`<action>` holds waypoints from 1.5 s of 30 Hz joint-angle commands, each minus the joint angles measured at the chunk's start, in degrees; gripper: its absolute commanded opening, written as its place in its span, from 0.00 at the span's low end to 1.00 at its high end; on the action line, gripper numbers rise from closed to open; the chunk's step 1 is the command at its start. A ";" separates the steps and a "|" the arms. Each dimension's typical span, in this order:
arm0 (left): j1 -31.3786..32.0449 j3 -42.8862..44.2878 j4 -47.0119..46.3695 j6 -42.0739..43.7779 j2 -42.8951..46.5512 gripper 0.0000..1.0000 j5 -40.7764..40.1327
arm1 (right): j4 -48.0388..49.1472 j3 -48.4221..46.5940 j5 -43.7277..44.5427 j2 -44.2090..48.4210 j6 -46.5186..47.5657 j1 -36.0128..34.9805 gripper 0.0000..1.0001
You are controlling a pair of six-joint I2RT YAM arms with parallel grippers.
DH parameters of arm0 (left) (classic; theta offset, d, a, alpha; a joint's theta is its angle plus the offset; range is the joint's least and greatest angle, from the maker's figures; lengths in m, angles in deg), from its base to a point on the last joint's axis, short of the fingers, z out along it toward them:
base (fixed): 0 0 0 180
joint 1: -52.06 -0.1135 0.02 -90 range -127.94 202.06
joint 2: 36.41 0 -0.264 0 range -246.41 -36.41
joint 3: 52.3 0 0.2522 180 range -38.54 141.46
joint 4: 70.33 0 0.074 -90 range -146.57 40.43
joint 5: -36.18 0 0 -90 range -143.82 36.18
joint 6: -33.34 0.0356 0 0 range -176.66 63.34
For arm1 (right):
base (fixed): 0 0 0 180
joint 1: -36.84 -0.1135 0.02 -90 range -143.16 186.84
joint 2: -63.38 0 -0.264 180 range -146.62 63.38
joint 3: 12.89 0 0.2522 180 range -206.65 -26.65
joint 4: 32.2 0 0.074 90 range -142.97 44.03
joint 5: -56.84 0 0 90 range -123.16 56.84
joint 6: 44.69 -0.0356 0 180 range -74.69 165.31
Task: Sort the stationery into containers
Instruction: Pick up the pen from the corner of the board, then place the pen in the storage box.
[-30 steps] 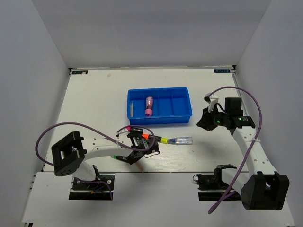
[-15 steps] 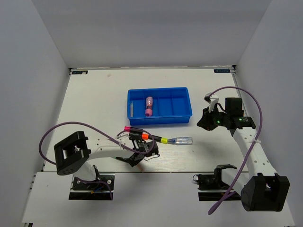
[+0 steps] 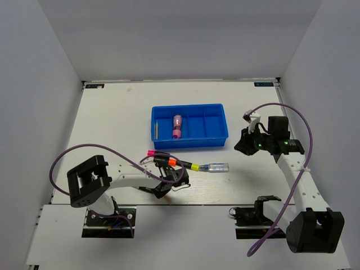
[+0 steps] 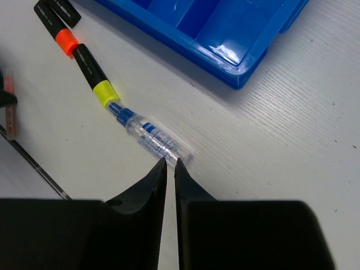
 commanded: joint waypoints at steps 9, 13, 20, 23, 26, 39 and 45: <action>-1.79 2.07 -4.48 10.34 -4.38 0.00 1.00 | 0.29 -1.62 0.14 1.07 0.36 0.26 0.69; -4.07 18.02 5.85 23.00 -4.02 0.00 -6.46 | 0.03 -1.53 0.14 1.42 0.54 0.35 0.65; -10.30 32.92 8.36 50.51 -0.86 0.00 -14.57 | 0.03 -1.53 -0.65 1.59 0.89 0.26 0.00; -15.93 36.88 6.26 59.48 -0.95 0.00 -9.32 | -0.06 -1.53 -0.92 1.60 1.07 0.26 0.00; -27.58 39.00 0.38 71.67 -2.87 0.00 -0.79 | -0.24 -1.62 -0.83 1.16 1.15 0.35 0.69; -42.83 57.28 -2.54 84.36 -22.99 0.00 16.72 | -2.78 -2.06 -6.01 0.10 3.97 0.08 0.65; -43.19 56.94 -3.06 84.63 -26.00 0.41 16.90 | -5.15 -1.97 -12.51 -2.27 8.44 -0.62 0.81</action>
